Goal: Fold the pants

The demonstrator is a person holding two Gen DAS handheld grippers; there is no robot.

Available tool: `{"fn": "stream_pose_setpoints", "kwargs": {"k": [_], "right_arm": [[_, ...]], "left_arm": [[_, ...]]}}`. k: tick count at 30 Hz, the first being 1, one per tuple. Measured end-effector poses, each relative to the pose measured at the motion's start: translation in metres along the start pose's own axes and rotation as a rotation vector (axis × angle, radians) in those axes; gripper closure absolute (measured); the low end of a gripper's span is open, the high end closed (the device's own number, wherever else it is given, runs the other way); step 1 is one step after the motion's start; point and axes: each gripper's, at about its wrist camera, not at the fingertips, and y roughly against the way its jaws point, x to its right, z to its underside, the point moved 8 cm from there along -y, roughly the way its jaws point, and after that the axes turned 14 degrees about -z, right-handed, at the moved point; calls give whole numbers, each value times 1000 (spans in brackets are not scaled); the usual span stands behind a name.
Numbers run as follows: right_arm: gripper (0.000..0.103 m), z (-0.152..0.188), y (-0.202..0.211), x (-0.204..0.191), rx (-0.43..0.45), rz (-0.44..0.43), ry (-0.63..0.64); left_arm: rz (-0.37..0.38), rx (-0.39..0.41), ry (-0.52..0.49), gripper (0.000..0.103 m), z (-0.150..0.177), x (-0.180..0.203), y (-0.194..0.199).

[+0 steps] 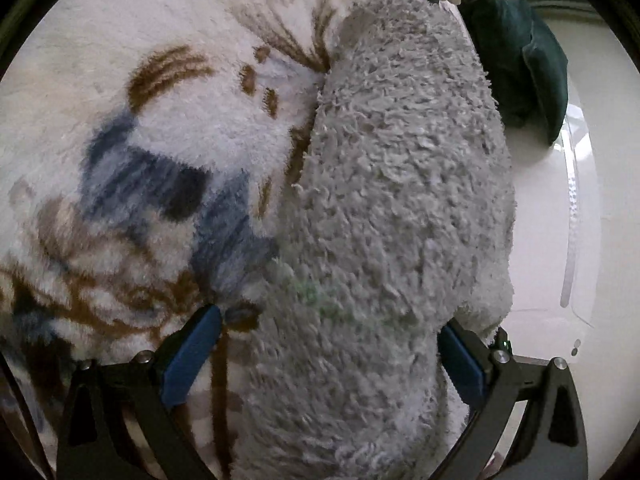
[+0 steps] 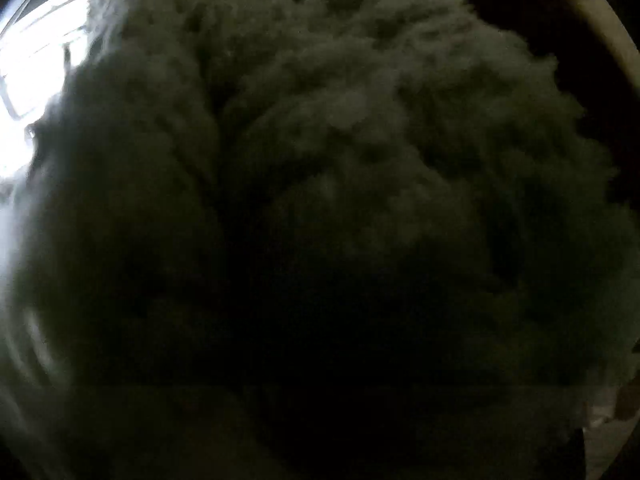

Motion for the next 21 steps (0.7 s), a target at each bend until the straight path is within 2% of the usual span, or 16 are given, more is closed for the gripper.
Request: {"fn": "stream_pose_setpoints", "kwargs": {"k": [2,3,4,5,7,11,16,21], "right_arm": [[2,1,1,0,28,19,-7],[12,4,4,-2,50,47,7],[30,7,6,-4,60,67,13],[36,11,10,-7,80,68,16],[52,17,16,-15,116,49,3],[55,29,27,-45,182,49,43],[57,55,31,-88,213,70,105],[58,77,38,-156,218,68,177]], "left_arm": [[2,-8,-6,0,-1,3,2],[6,-4,-9,8,-5,5,2],[28,12,-21,38,-8,10,7],[74,29,-43,51,-6,17,15],[80,56,-102,62,-3,30,29],[106,74,-134,64,6,46,54],[123,93,-191,65,12,61,96],[145,131,-223,65,-10,70,145]]}}
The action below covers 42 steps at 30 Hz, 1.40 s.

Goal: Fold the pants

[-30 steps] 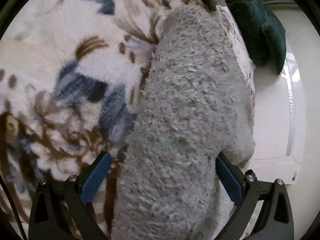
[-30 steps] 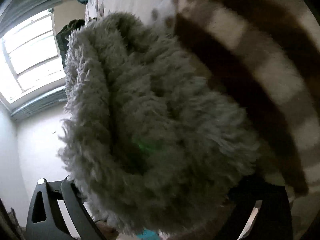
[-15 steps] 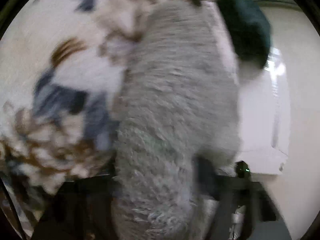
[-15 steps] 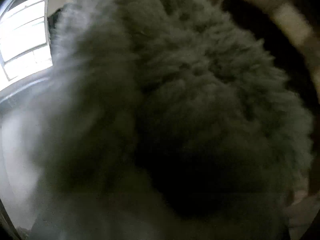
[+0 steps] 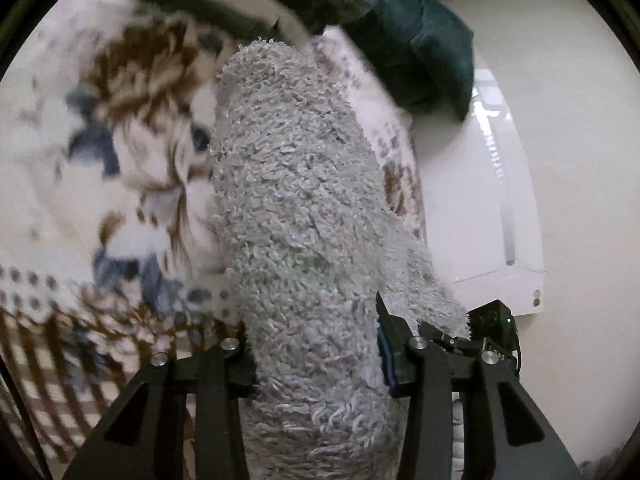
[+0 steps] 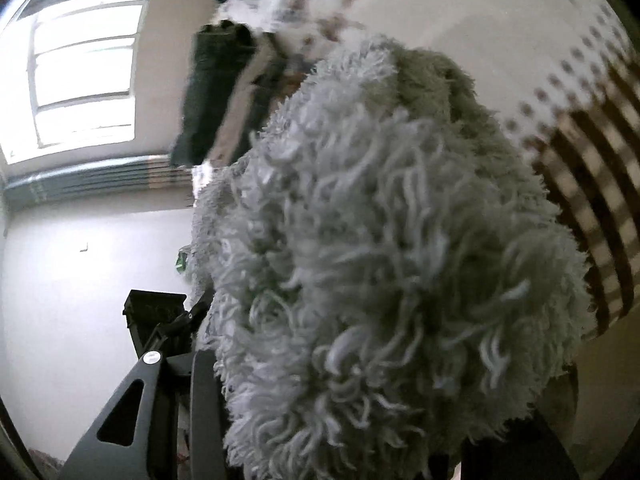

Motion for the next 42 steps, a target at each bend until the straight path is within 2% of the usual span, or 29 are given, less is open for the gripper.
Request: {"fn": "stream_pose_setpoints", "kwargs": {"k": [5,11,14,16,18,19,21,26,29,31,33,35,37,38,40,42], "right_arm": [[58,9,18,-64,3,-17,90],[58,-30,-14,-145,16,-81,176],[58,-70,-44,-185,22,-108,221],[58,-104,-81,-211,24,-122,238],[58,-127,-98,-223,21,-134,258],[58,-160,-127,-240,20,-134,261],[58,-198,-159,-254,14,-136,265],[58,-303,-245,-272,-1,-92,262],[58,-331,-275,-258,-19,-24,235],[58,-342,-288,-246,-41,32,220],[58,-339,-295,-229,-67,69,196],[54,-327,-292,-214,-82,99,175],[36,-321,-288,-206,-86,114,150],[30,-319,-287,-205,-92,136,139],[7,-315,-279,-210,-106,185,153],[6,-313,-266,-220,-94,292,222]], "left_arm": [[18,46,3,65,-44,3,53],[7,133,-22,65,-136,15,105],[-4,171,-27,65,-198,15,121],[-6,190,-23,65,-242,12,128],[-16,209,-12,65,-289,8,128],[-15,215,-6,65,-312,6,128],[-28,222,12,65,-360,-2,125],[-65,198,36,64,-447,-31,92],[-126,125,65,64,-473,-66,53],[-174,67,90,63,-475,-89,31],[-206,19,100,61,-467,-106,16],[-220,7,100,56,-458,-111,14],[-259,6,98,49,-451,-111,20],[-301,7,92,47,-447,-108,26],[-390,27,68,40,-442,-101,40],[-494,91,19,30,-439,-89,61]]}}
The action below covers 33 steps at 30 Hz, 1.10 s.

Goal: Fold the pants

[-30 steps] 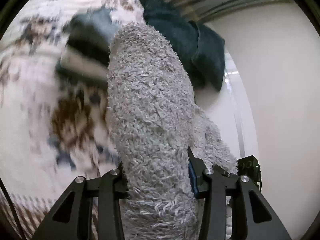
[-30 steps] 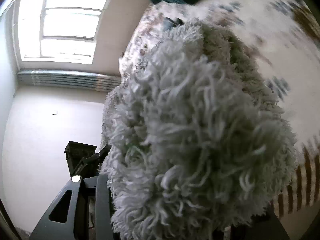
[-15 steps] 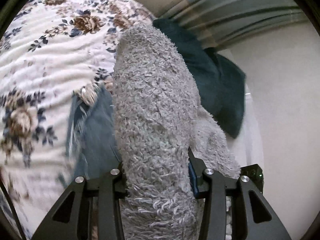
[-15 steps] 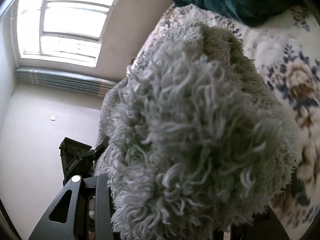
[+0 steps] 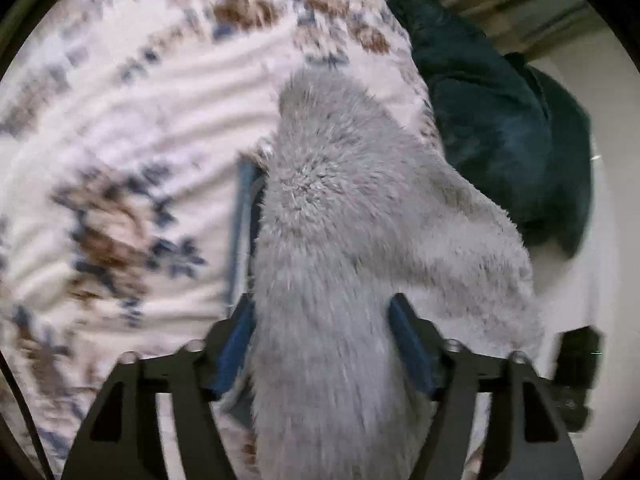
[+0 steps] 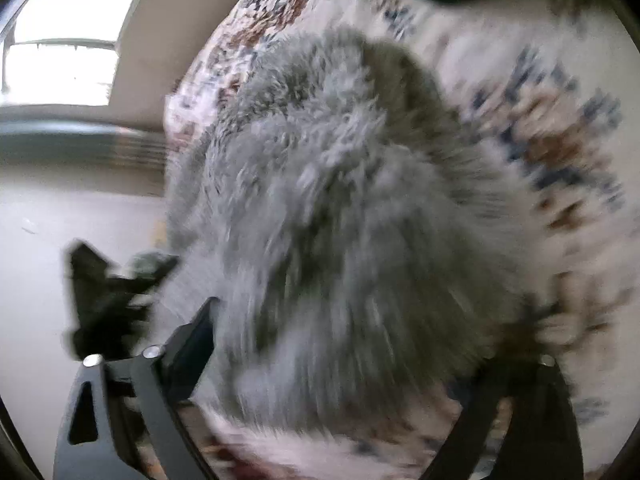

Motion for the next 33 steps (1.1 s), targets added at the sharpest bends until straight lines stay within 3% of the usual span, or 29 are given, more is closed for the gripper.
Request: {"fn": "stream_pose_setpoints", "kwargs": {"k": [2,3,4,8,12,17,23,33], "right_arm": [[6,6,20,-12,14,123,89],[6,9,31,-20,24,190,136],[6,12,41,-28,37,251,174],[6,14,68,-58,75,451,293],[5,23,101,-100,120,552,347],[5,41,135,-145,164,603,420],[5,67,168,-186,203,593,451],[5,145,243,-253,316,584,531]], "left_arm": [[-59,70,-51,21,5,6,23],[-92,94,-71,8,8,9,31],[-127,120,-86,4,11,11,39],[-239,187,-132,2,23,18,61],[-308,230,-139,2,45,21,85],[-321,266,-158,2,68,30,114],[-319,323,-165,2,96,39,161],[-313,457,-146,2,163,42,261]]}}
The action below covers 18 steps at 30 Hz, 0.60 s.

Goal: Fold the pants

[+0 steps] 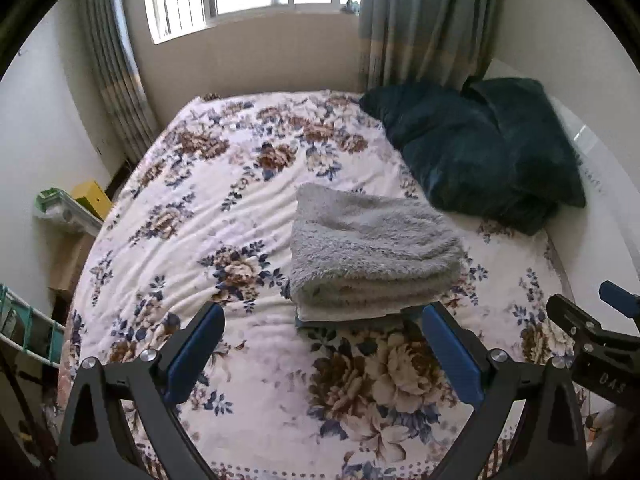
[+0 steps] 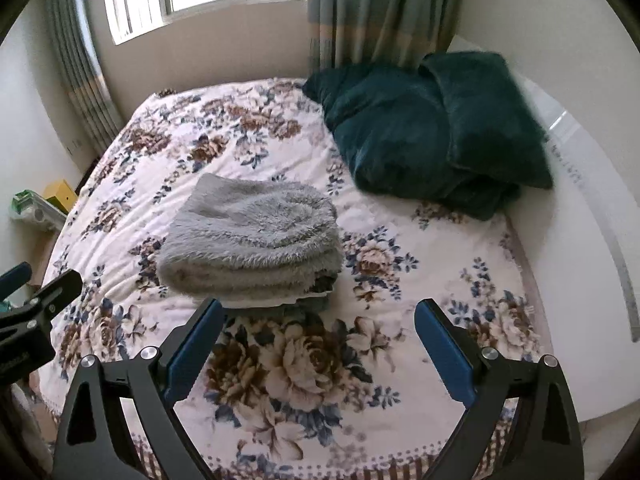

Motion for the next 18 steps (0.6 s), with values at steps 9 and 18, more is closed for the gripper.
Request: {"fn": "stream_pose_setpoints", "kwargs": {"k": [9,18], "right_arm": [[5,46,142,-19,107,-23,4],[5,93,263,-27,170,-48,54]], "left_arm": [[-6,88,20,2,42,-22,115],[-37,180,62,2,77,-35,223]]}}
